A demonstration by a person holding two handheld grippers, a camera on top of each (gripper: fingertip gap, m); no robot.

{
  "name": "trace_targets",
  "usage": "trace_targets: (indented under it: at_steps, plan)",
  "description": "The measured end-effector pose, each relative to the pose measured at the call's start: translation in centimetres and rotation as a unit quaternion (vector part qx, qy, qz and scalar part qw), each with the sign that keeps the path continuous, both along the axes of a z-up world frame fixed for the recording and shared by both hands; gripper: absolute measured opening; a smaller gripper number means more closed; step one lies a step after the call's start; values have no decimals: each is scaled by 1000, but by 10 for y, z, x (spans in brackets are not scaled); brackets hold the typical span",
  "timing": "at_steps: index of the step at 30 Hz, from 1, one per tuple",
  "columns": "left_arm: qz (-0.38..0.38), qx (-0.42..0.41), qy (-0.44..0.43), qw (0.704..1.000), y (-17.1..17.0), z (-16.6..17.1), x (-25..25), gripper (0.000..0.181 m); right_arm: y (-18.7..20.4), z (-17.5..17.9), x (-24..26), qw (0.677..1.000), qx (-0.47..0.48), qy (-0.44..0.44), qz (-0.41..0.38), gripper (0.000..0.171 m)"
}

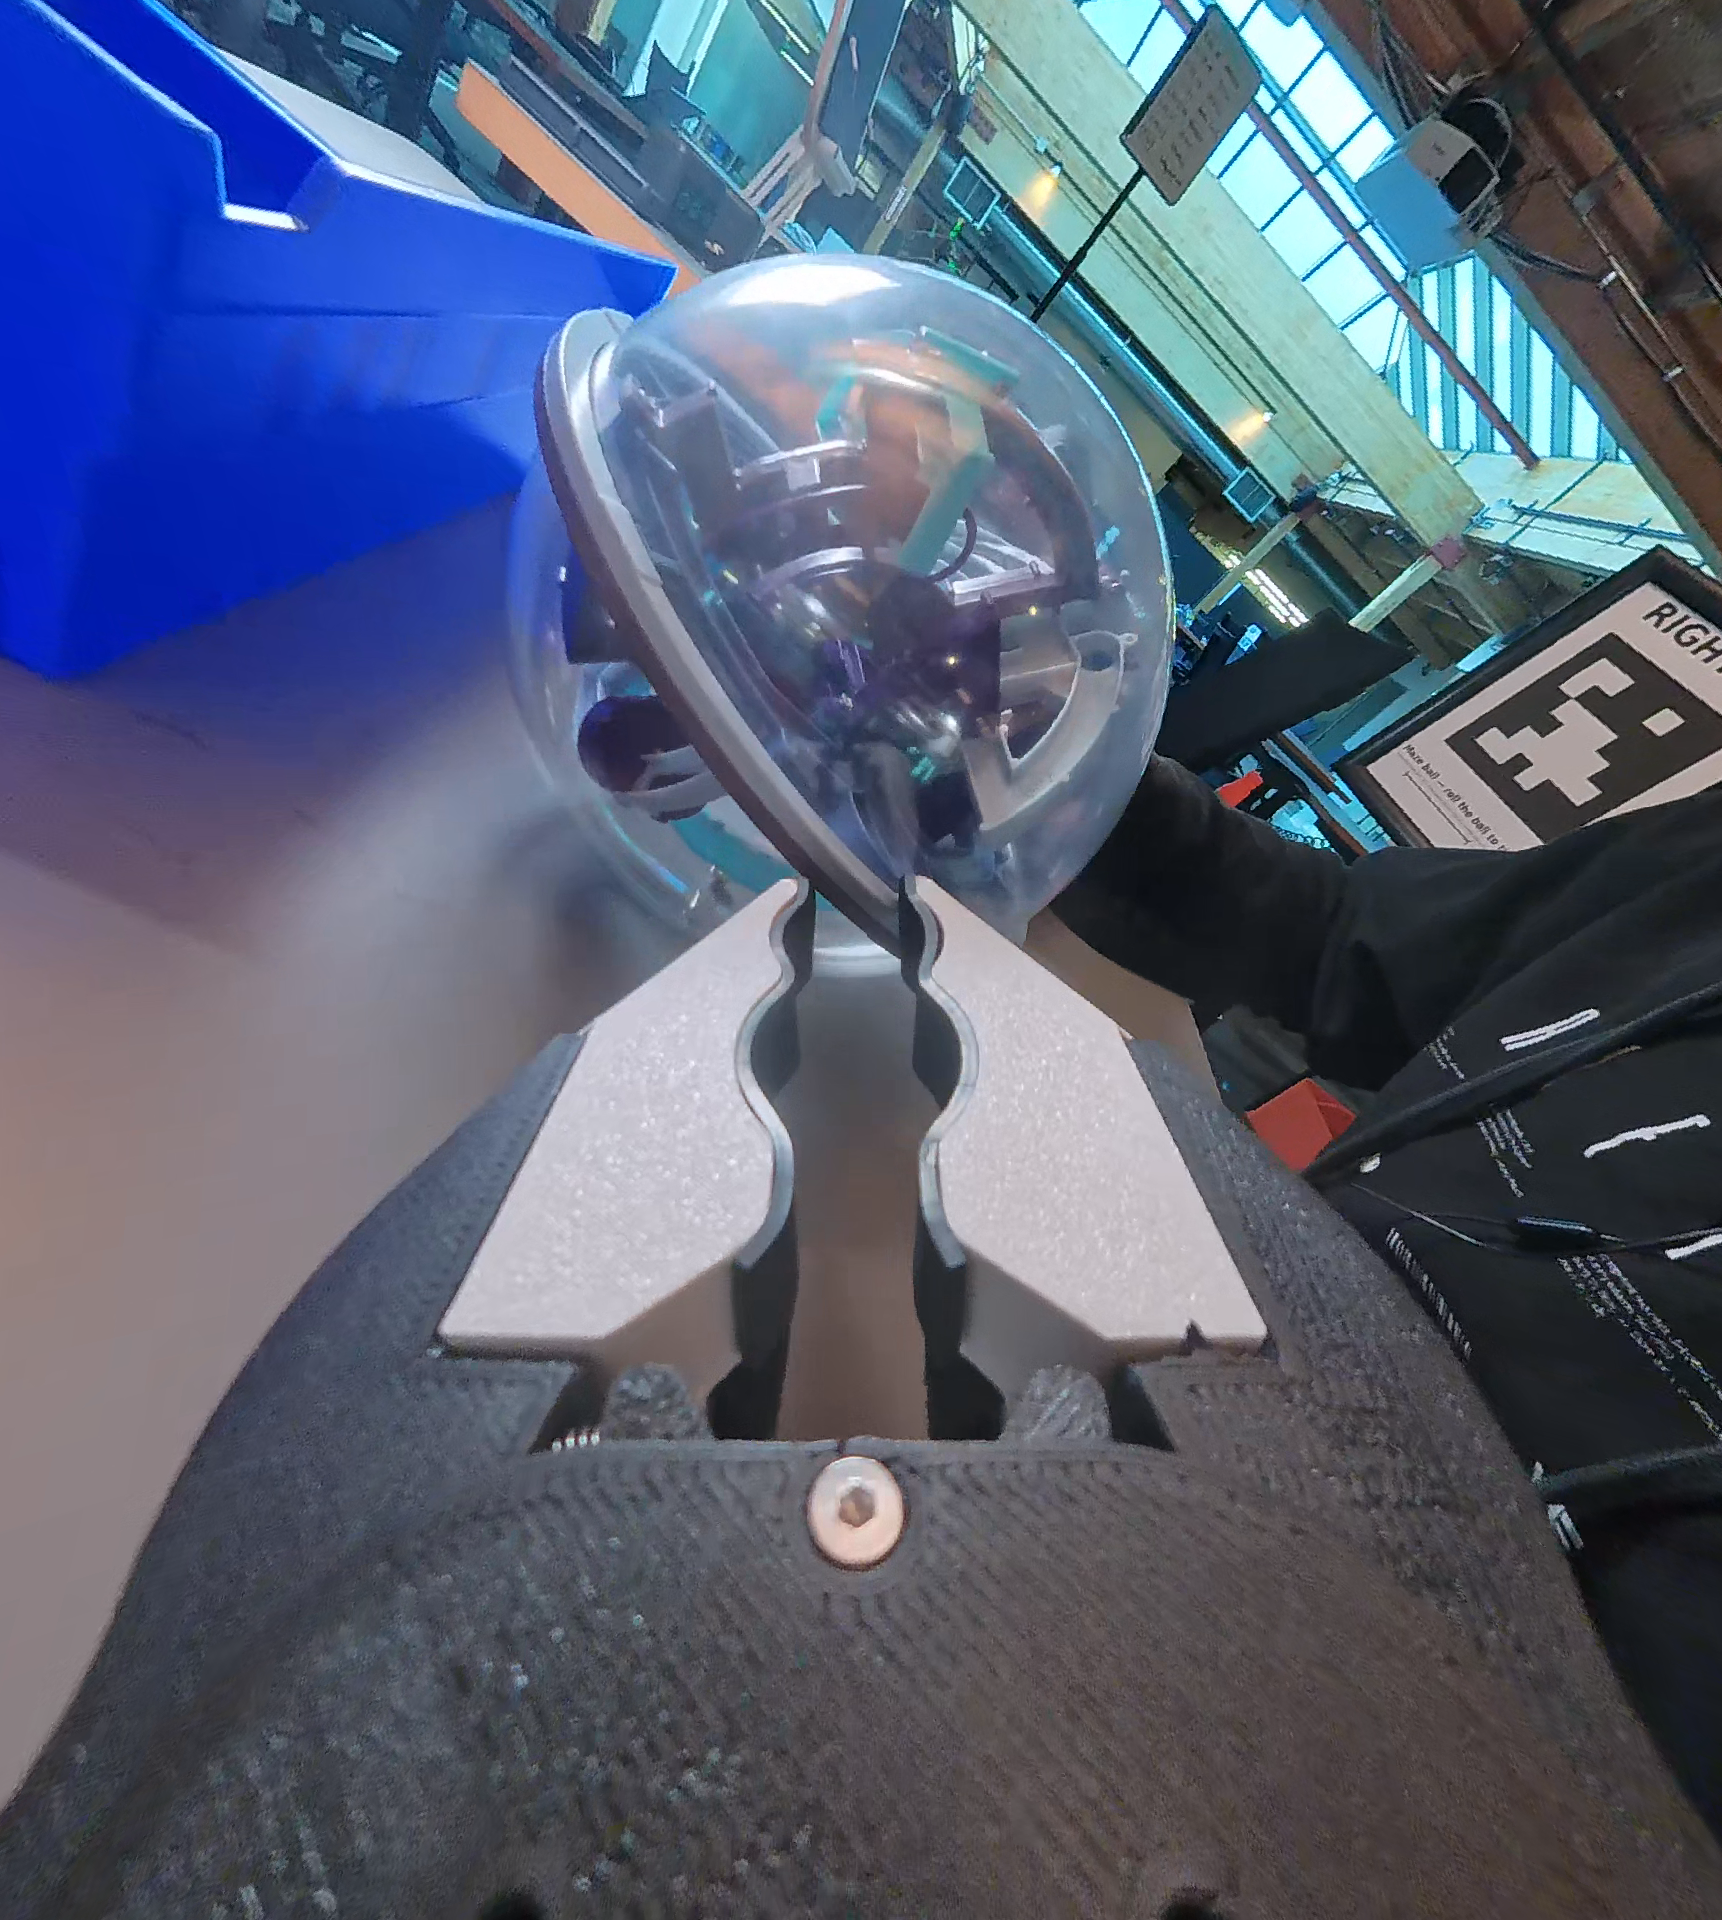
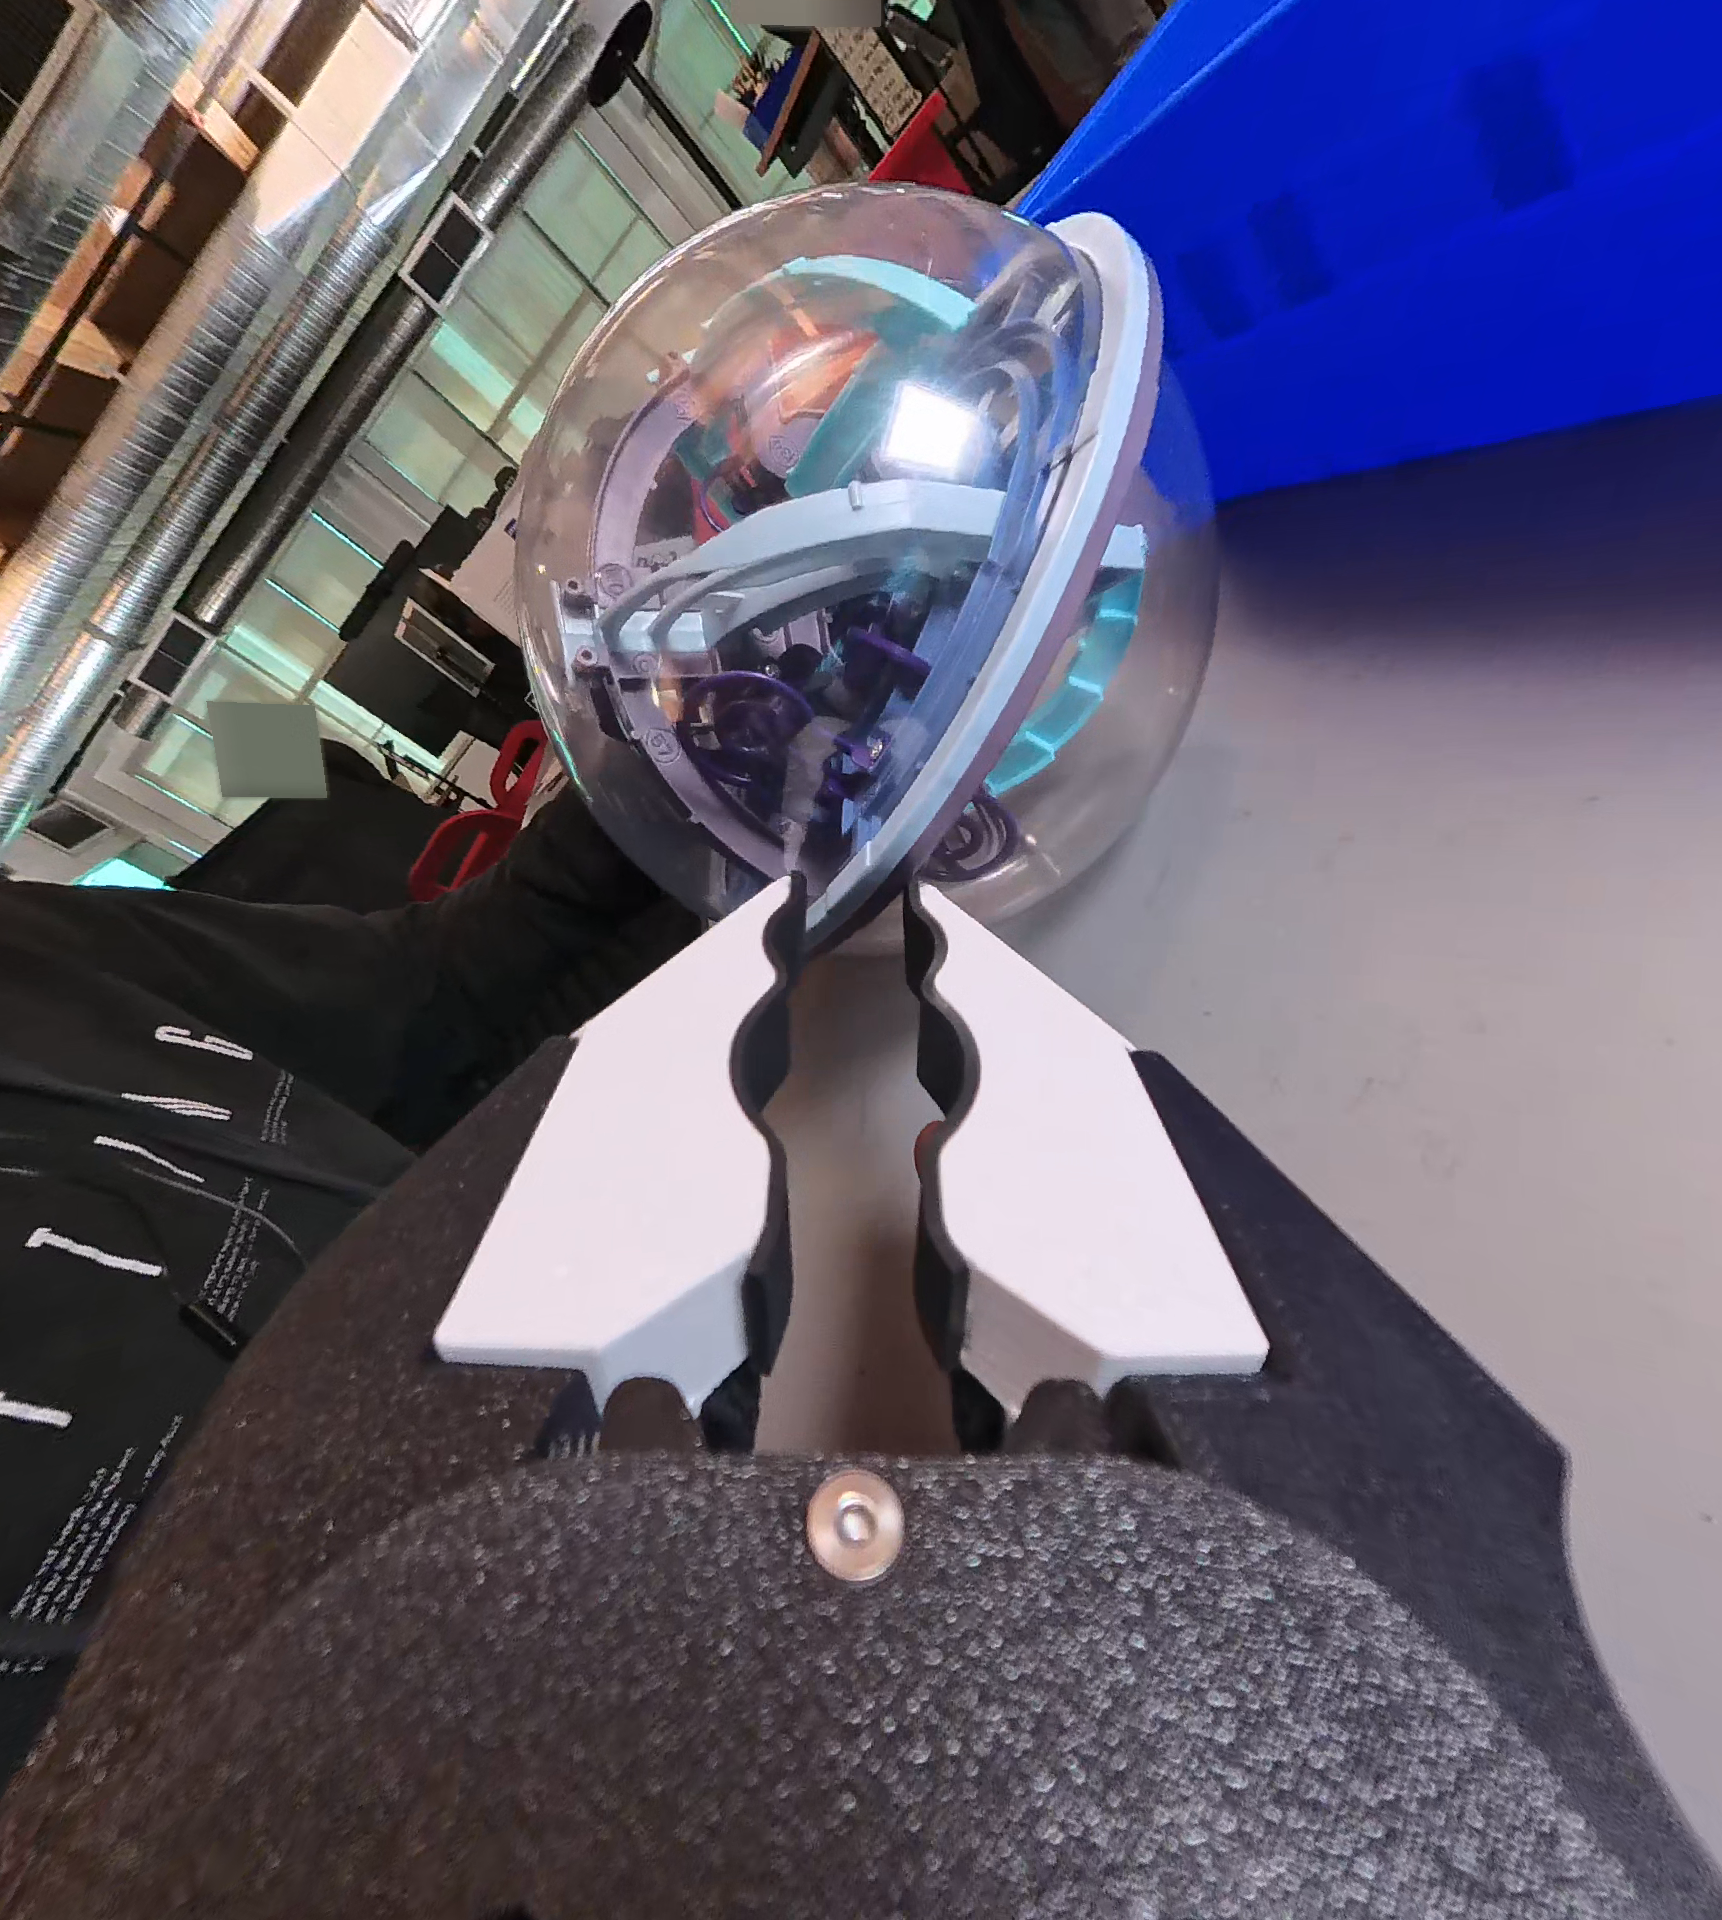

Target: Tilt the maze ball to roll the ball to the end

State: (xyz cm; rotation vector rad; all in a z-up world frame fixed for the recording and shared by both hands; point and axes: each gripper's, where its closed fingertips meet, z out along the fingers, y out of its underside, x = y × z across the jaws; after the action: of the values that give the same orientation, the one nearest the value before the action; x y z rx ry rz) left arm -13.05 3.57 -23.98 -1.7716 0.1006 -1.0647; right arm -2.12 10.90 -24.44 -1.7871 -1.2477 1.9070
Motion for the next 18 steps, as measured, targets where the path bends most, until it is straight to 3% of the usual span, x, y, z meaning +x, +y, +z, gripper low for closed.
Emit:
trace_targets:
  at_steps: [7, 18]
  plan:
    - [0, -31, 23, 999, 1, -11, 2, 15, 4, 4, 0, 999, 46, 20, -18, 11]
    - [0, -50, 34, 998, 2, -18, 4, 37, 4, 6, 3, 980, 194, 42, -33, 10]
